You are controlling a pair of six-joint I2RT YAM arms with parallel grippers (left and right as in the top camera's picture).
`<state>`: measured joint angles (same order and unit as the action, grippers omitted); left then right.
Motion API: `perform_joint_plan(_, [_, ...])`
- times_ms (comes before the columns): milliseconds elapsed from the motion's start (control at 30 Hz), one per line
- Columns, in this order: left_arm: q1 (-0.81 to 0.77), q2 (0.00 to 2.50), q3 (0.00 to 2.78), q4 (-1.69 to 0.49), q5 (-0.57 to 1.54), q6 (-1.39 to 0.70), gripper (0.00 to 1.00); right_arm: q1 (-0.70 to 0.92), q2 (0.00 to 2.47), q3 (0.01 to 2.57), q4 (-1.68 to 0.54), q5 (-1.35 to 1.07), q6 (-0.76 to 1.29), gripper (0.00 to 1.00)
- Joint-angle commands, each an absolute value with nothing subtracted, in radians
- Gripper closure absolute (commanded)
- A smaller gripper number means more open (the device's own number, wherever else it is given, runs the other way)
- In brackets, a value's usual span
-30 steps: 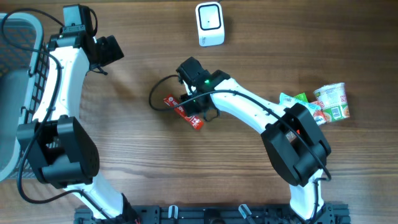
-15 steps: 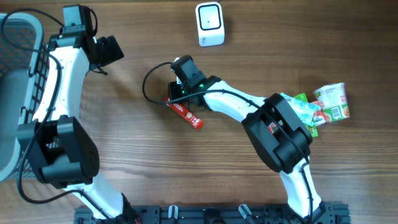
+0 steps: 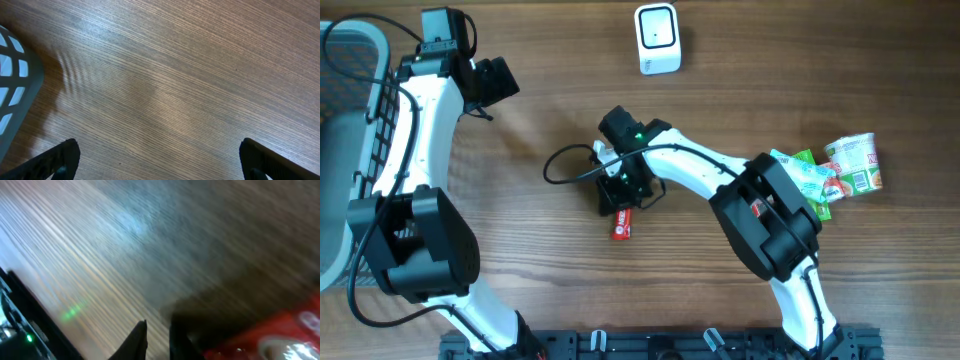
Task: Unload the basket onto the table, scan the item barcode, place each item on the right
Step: 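Grasp the red Nescafe stick by its end with the right gripper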
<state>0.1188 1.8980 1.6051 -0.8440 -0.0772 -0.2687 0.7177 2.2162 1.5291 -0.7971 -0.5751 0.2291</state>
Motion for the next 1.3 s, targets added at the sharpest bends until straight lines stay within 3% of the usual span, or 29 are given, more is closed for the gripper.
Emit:
perform_joint_plan(0, [0.12, 1.896, 1.605, -0.842, -0.071, -0.27, 0.0, 0.673, 2.217, 1.559, -0.871, -0.418, 0.105, 0.76])
perform_joint_plan(200, [0.12, 1.896, 1.605, -0.842, -0.071, -0.27, 0.0, 0.65, 2.084, 1.643, -0.98, -0.414, 0.079, 0.71])
perform_joint_plan(500, [0.12, 1.896, 1.605, -0.842, -0.071, -0.27, 0.0, 0.686, 2.045, 1.591, -1.161, -0.158, 0.116, 0.68])
perform_joint_plan(600, [0.12, 1.896, 1.605, -0.842, -0.071, -0.27, 0.0, 0.719, 2.045, 1.534, -1.142, -0.119, 0.159, 0.7])
perform_joint_plan(667, [0.12, 1.896, 1.605, -0.842, -0.071, -0.27, 0.0, 0.748, 2.045, 1.483, -1.083, -0.101, 0.195, 0.77])
perform_joint_plan(933, [0.12, 1.896, 1.605, -0.842, -0.071, -0.27, 0.0, 0.854, 2.045, 1.399, -0.962, 0.152, 0.266, 0.73])
perform_joint_plan(1267, [0.12, 1.896, 1.605, -0.842, -0.071, -0.27, 0.0, 0.861, 2.045, 1.398, -0.977, 0.156, 0.292, 0.78])
